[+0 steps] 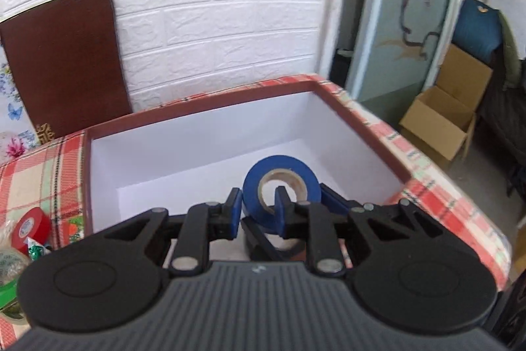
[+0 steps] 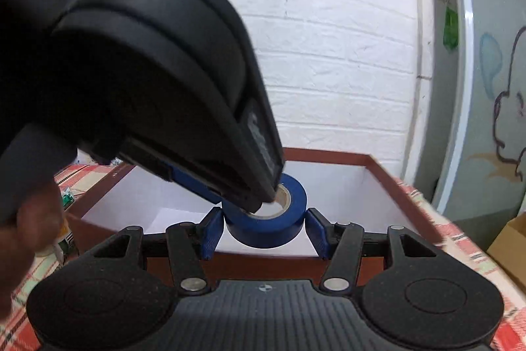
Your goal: Organize objects
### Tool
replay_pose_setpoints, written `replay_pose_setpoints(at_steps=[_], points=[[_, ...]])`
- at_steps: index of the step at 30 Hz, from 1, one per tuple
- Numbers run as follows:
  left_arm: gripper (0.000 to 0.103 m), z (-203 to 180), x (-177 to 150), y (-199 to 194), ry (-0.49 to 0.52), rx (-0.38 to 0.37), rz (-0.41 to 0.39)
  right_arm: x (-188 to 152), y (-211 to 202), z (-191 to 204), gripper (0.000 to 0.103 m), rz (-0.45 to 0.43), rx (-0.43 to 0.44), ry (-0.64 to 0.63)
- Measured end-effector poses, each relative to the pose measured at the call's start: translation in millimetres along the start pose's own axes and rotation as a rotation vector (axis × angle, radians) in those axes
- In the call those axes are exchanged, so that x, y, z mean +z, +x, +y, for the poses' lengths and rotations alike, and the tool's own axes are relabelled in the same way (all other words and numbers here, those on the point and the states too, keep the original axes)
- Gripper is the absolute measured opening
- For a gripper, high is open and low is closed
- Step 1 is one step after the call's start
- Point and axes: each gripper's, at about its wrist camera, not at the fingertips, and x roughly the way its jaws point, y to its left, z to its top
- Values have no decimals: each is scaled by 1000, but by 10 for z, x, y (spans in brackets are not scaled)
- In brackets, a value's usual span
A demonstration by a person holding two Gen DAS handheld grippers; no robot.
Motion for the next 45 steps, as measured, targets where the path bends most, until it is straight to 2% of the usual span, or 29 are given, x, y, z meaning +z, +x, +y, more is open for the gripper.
replay_pose_setpoints(at_steps=[2,3,7,10,12,13,14,17,19,20,22,23,28,31,34,36,37,39,40,43,45], points=[[27,92,-31,41,-18,32,27,19,53,29,62,-4,0,16],[31,157,-60,9,-38,26,28,22,56,70,62,-1,-12,3],[44,360,-262,-349,-65,-1,-15,-40,-191,226,61,-43,34,23],[48,569,-547,-648,-104,-29,-36,-152,-438,414,62,-75,94,26],[50,720,-773,-863,-123,-3,-47,-241,-536,592,61,-64,138,4],[51,833,-883,-941,-142,12,-42,-277,-552,683,57,-49,169,-12],[51,953,-992,-1012,-165,38,-36,-312,-549,781,48,-29,198,-31],[53,1449,-1308,-1107,-256,172,-5,-372,-434,1109,36,48,272,-104],[53,1804,-1510,-1084,-332,298,63,-387,-354,1227,33,87,322,-126],[53,1963,-1616,-1062,-360,356,96,-361,-277,1104,33,93,343,-144],[52,2250,-1833,-1019,-417,429,163,-250,-256,1422,33,87,386,-230],[52,2366,-1937,-1006,-447,440,187,-223,-292,1587,33,68,398,-277],[53,2493,-2094,-1098,-466,418,138,188,104,2050,37,16,473,-526],[53,2487,-2098,-1106,-486,407,128,270,334,2257,42,55,519,-698],[53,2506,-2126,-1120,-497,395,114,182,484,2321,40,138,546,-843],[54,2508,-2143,-1131,-507,387,107,100,470,2311,28,136,541,-904],[54,2506,-2147,-1139,-510,384,104,84,421,2298,16,105,529,-926],[54,2508,-2152,-1138,-513,380,102,120,339,2266,10,79,527,-924],[55,2505,-2149,-1137,-511,381,102,139,256,2218,0,60,524,-905],[56,2502,-2137,-1150,-519,377,107,225,20,2108,0,-22,466,-854],[56,2518,-2135,-1195,-550,355,106,319,-184,1975,0,-52,448,-771]])
